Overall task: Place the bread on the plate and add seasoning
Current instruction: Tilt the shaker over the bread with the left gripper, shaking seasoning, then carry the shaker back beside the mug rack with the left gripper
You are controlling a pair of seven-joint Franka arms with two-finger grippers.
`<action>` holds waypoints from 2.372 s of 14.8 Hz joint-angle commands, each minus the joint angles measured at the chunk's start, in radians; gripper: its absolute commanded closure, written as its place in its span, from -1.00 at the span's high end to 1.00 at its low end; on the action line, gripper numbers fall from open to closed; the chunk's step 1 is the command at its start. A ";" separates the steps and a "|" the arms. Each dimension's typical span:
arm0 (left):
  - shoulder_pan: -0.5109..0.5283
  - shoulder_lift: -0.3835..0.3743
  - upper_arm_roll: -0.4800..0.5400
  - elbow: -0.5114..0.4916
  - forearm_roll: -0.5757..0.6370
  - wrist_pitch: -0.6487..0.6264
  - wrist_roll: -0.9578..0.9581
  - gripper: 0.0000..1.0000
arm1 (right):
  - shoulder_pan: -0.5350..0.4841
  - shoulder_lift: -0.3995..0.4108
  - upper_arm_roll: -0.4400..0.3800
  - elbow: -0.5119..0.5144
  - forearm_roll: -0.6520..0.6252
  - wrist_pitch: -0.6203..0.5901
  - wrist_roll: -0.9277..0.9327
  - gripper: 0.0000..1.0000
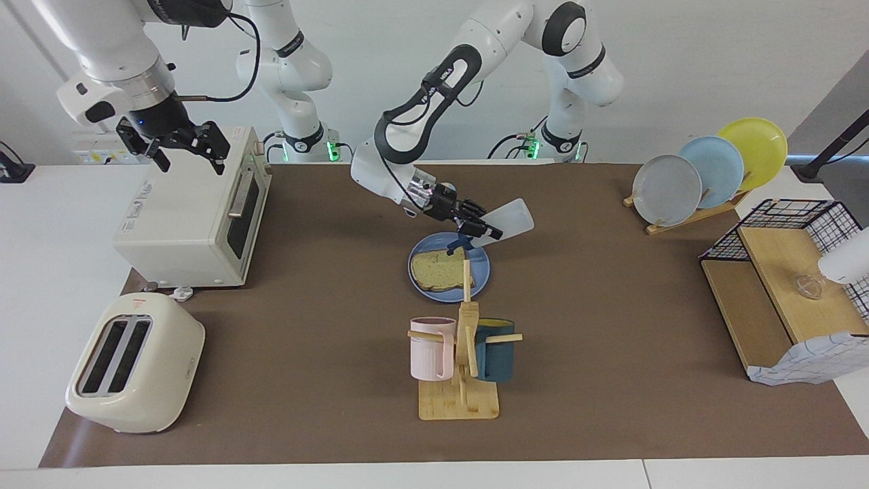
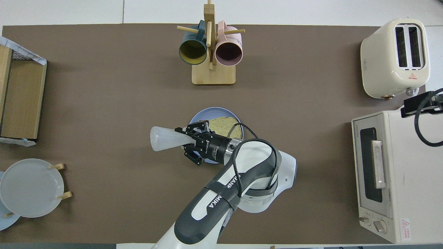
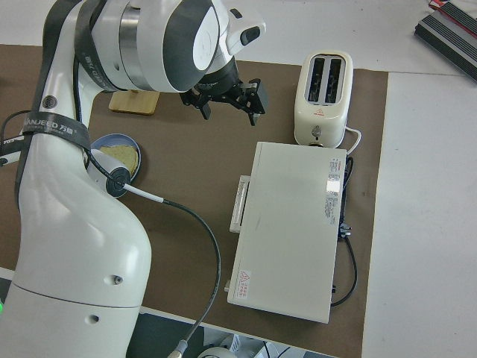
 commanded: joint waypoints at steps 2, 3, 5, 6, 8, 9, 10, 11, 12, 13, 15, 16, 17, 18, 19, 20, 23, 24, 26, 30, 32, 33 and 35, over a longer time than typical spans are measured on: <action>0.106 0.007 -0.002 0.018 0.013 0.044 -0.047 -0.57 | -0.010 -0.013 0.005 -0.018 0.000 0.009 -0.025 1.00; 0.128 0.001 -0.002 0.019 0.010 0.069 -0.055 -0.57 | -0.010 -0.013 0.005 -0.018 0.000 0.009 -0.025 1.00; 0.180 -0.036 -0.002 0.021 0.001 0.112 -0.093 -0.57 | -0.010 -0.013 0.004 -0.018 0.000 0.009 -0.025 1.00; 0.212 -0.065 -0.002 0.018 -0.019 0.144 -0.116 -0.57 | -0.010 -0.013 0.005 -0.018 0.000 0.009 -0.025 1.00; 0.244 -0.098 0.000 0.019 -0.046 0.184 -0.126 -0.56 | -0.010 -0.013 0.004 -0.018 0.000 0.009 -0.025 1.00; 0.264 -0.116 -0.002 0.016 -0.059 0.202 -0.139 -0.56 | -0.010 -0.013 0.004 -0.018 0.000 0.009 -0.025 1.00; 0.287 -0.142 -0.002 0.010 -0.077 0.225 -0.138 -0.56 | -0.010 -0.013 0.005 -0.018 0.000 0.009 -0.025 1.00; 0.309 -0.180 -0.002 -0.002 -0.100 0.253 -0.135 -0.56 | -0.010 -0.013 0.005 -0.018 0.000 0.009 -0.025 1.00; 0.335 -0.220 -0.002 -0.010 -0.120 0.268 -0.132 -0.56 | -0.010 -0.013 0.005 -0.018 0.000 0.009 -0.025 1.00; 0.353 -0.249 -0.002 -0.013 -0.141 0.271 -0.132 -0.56 | -0.010 -0.013 0.004 -0.018 0.000 0.009 -0.025 1.00; 0.385 -0.297 -0.002 -0.010 -0.192 0.275 -0.126 -0.56 | -0.010 -0.013 0.005 -0.018 0.000 0.009 -0.025 1.00; 0.402 -0.323 -0.002 -0.011 -0.212 0.276 -0.130 -0.56 | -0.010 -0.013 0.005 -0.018 0.000 0.009 -0.025 1.00; 0.419 -0.340 -0.003 -0.010 -0.238 0.290 -0.141 -0.55 | -0.010 -0.013 0.005 -0.018 0.000 0.009 -0.025 1.00; 0.439 -0.367 -0.002 -0.008 -0.284 0.319 -0.144 -0.55 | -0.010 -0.013 0.005 -0.018 0.000 0.009 -0.025 1.00; 0.465 -0.395 0.000 -0.010 -0.337 0.342 -0.152 -0.55 | -0.010 -0.013 0.005 -0.018 0.000 0.009 -0.025 1.00; 0.497 -0.420 -0.002 -0.011 -0.379 0.360 -0.153 -0.55 | -0.010 -0.013 0.005 -0.018 0.000 0.009 -0.025 1.00; 0.574 -0.464 -0.002 -0.011 -0.496 0.423 -0.147 -0.55 | -0.010 -0.013 0.005 -0.018 0.000 0.009 -0.025 1.00; 0.600 -0.470 -0.003 -0.014 -0.525 0.446 -0.143 -0.55 | -0.010 -0.013 0.005 -0.020 0.000 0.009 -0.025 1.00; 0.619 -0.477 0.000 -0.037 -0.598 0.524 -0.167 -0.55 | -0.010 -0.013 0.005 -0.018 0.000 0.009 -0.025 1.00; 0.665 -0.493 0.000 -0.131 -0.703 0.778 -0.354 -0.55 | -0.010 -0.013 0.005 -0.018 0.000 0.009 -0.025 1.00; 0.691 -0.527 0.000 -0.255 -0.734 0.991 -0.426 -0.55 | -0.010 -0.013 0.004 -0.018 0.000 0.009 -0.025 1.00; 0.705 -0.547 -0.002 -0.319 -0.737 1.100 -0.449 -0.55 | -0.010 -0.013 0.004 -0.018 0.000 0.009 -0.025 1.00; 0.732 -0.569 -0.002 -0.433 -0.761 1.297 -0.475 -0.55 | -0.010 -0.013 0.005 -0.018 0.000 0.009 -0.025 1.00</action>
